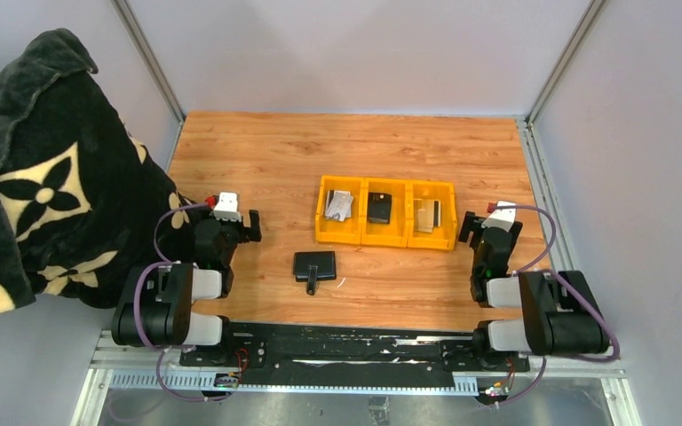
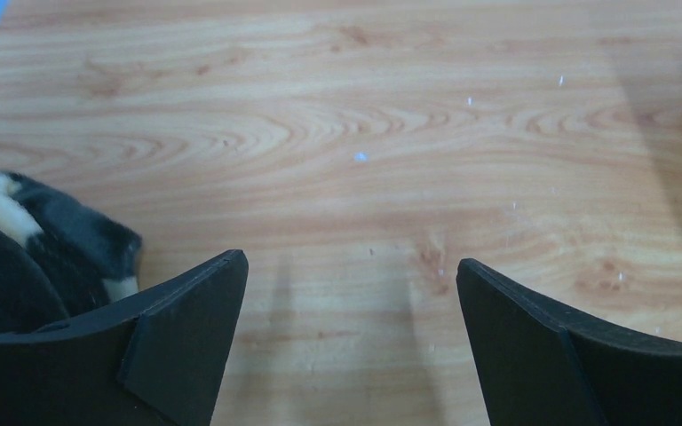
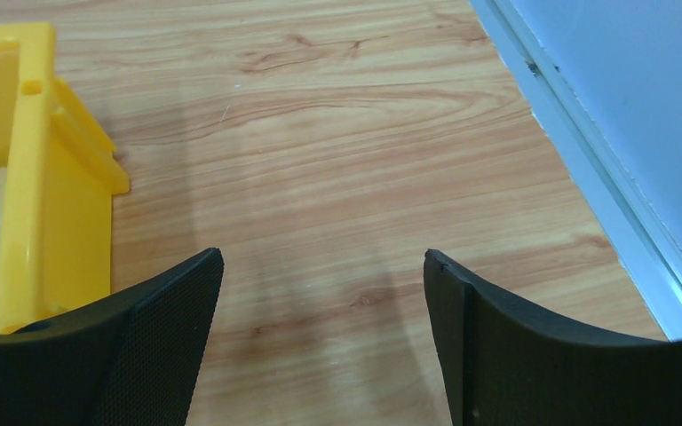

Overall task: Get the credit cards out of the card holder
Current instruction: Reset both arms

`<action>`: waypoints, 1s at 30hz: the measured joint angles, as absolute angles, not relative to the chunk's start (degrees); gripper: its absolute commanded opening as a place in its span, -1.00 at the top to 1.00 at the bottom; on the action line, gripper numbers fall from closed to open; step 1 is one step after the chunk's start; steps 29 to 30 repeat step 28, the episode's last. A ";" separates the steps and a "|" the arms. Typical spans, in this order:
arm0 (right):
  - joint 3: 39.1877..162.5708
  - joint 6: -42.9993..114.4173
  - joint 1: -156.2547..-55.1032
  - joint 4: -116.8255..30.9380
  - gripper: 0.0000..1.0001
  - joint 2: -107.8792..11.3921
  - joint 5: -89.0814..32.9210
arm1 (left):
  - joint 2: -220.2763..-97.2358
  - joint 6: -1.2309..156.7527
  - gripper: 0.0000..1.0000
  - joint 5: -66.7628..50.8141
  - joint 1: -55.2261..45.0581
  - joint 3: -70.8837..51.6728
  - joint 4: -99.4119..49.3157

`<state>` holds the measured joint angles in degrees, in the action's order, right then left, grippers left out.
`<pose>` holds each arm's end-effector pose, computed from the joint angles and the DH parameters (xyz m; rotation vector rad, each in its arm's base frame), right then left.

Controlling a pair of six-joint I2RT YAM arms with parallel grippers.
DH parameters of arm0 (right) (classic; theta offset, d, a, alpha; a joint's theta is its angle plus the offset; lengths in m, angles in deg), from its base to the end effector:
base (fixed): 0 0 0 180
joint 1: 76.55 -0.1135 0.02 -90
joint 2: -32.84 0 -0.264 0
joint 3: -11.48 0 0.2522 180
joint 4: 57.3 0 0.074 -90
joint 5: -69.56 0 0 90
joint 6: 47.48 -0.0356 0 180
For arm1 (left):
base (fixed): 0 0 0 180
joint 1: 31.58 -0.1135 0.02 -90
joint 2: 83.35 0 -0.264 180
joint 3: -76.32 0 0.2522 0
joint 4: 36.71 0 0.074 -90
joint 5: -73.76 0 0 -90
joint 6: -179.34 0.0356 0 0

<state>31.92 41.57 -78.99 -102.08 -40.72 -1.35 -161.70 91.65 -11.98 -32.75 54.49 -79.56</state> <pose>0.2035 -0.0030 0.1494 0.2244 1.6995 -0.2418 0.2122 0.0017 0.1358 0.0708 1.8074 -0.0241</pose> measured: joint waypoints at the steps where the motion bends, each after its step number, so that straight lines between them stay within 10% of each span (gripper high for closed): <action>1: 31.73 41.99 -78.99 -104.38 -0.75 -42.32 -1.96 | -161.61 91.54 -1.00 -12.20 -32.75 54.05 -79.85; 30: 36.88 44.79 -78.99 -104.01 -0.81 -47.21 -3.75 | -161.72 91.06 -1.00 -12.01 -32.71 52.54 -83.35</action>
